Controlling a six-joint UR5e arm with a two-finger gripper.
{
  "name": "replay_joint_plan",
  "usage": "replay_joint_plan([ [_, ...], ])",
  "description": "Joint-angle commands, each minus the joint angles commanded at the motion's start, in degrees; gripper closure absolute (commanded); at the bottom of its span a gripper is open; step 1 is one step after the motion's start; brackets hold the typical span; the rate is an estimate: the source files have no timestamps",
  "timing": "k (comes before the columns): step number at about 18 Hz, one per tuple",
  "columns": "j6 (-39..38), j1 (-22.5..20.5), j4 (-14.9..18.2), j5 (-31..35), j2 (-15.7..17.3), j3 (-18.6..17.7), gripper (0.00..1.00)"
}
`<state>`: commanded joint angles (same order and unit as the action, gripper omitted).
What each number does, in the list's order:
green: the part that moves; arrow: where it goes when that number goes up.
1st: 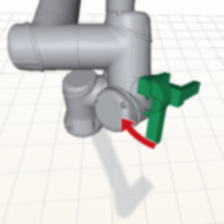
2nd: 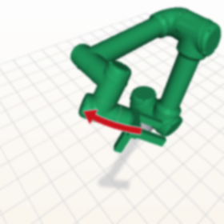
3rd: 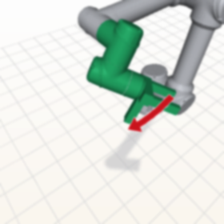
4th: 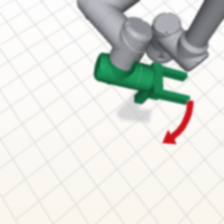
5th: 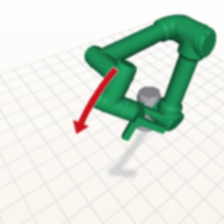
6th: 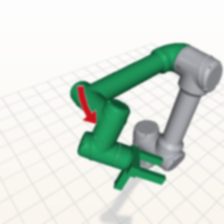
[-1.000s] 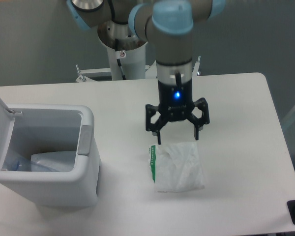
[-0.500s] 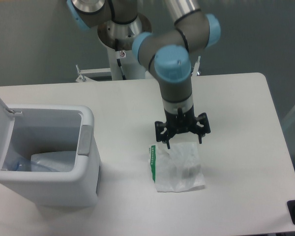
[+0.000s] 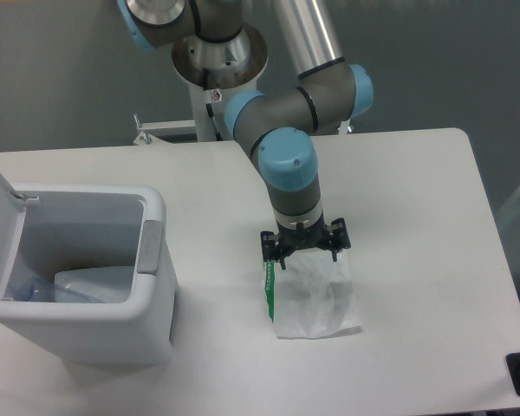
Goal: Place the trash in the trash can
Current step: 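Pinch the wrapper's green-striped edge with the gripper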
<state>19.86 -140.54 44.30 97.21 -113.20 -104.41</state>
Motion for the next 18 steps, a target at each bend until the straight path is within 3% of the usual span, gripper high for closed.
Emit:
replay_joint_plan([
  [8, 0.3, 0.3, 0.2, 2.9, -1.7, -0.4, 0.03],
  [13, 0.7, 0.3, 0.1, 3.7, -1.8, -0.3, 0.42],
  [17, 0.9, 0.3, 0.2, 3.3, -1.7, -0.2, 0.93],
  [18, 1.0, 0.3, 0.3, 3.1, -1.7, -0.2, 1.0],
])
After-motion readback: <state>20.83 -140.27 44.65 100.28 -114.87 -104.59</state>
